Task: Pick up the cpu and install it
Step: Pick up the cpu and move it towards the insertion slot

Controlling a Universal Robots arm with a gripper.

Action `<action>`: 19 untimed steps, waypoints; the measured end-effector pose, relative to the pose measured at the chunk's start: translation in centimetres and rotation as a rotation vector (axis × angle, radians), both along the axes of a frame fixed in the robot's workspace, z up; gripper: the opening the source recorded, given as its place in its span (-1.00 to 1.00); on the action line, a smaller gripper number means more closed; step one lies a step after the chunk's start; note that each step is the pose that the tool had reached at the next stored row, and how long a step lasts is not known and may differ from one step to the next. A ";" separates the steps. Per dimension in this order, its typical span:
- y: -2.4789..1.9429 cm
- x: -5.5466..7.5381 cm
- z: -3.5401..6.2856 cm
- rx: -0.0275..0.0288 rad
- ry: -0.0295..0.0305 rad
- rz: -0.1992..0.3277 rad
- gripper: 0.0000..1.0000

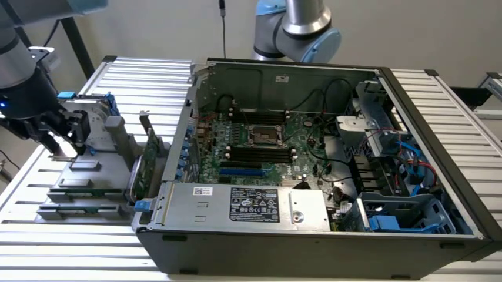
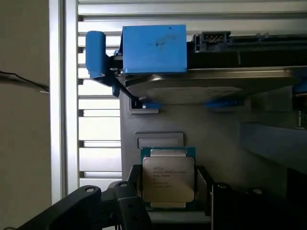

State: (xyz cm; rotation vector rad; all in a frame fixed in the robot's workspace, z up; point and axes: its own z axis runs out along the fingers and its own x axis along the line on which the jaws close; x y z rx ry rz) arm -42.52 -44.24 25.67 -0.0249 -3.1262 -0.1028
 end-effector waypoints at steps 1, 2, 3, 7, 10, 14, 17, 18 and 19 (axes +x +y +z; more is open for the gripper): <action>-0.01 0.1 0.40 0.0014 0.0008 0.000 0.09; -0.01 0.3 0.80 0.0029 0.0012 0.000 0.09; -0.02 0.4 1.21 0.0042 0.0018 0.000 0.09; -0.06 1.1 2.85 0.0102 0.0042 0.001 0.09; -0.09 1.7 4.11 0.0150 0.0058 0.002 0.09; -0.13 2.5 5.76 0.0209 0.0079 0.003 0.09; -0.16 3.1 6.97 0.0266 0.0096 0.004 0.09; -0.16 3.3 7.35 0.0288 0.0102 0.004 0.09; -0.16 3.6 7.73 0.0310 0.0107 0.006 0.09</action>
